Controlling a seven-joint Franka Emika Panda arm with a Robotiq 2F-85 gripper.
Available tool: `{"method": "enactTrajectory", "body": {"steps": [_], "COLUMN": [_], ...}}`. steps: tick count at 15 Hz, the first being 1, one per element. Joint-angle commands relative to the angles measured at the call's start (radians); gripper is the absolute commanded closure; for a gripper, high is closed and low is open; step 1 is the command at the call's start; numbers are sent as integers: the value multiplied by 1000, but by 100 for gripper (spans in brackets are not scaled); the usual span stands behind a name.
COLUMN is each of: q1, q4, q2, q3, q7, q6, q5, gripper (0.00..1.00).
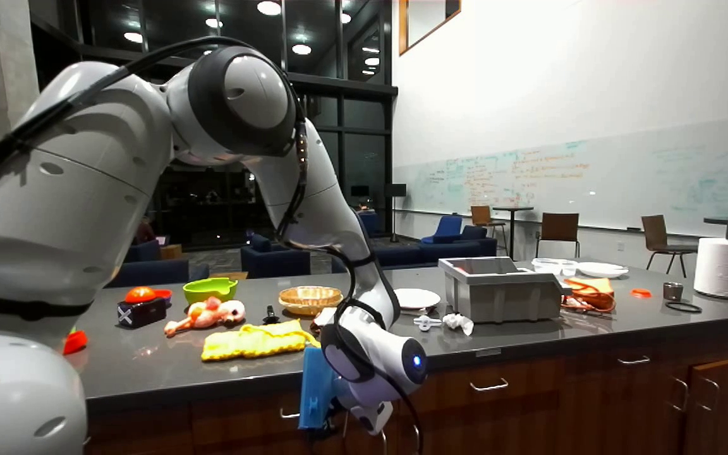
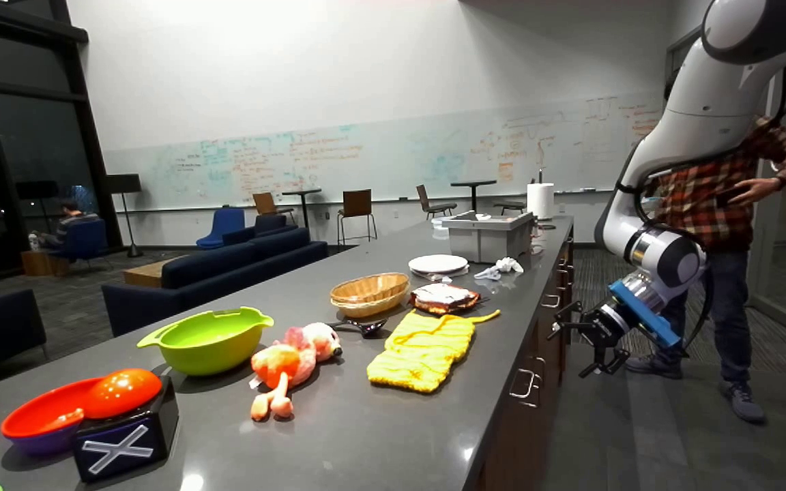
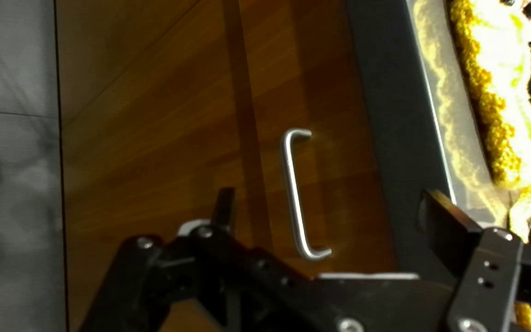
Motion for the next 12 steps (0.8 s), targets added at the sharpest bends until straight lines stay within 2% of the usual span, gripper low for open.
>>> {"method": "enactTrajectory", "body": {"steps": [1, 8, 12], "q1": [0, 15, 23], "q4": [-18, -50, -45], "q2": [22, 147, 229], "q3": [-7, -15, -27], "q7": [-157, -599, -778], "q6": [16, -25, -109], "q5": [100, 398, 522], "gripper": [0, 0, 0]}}
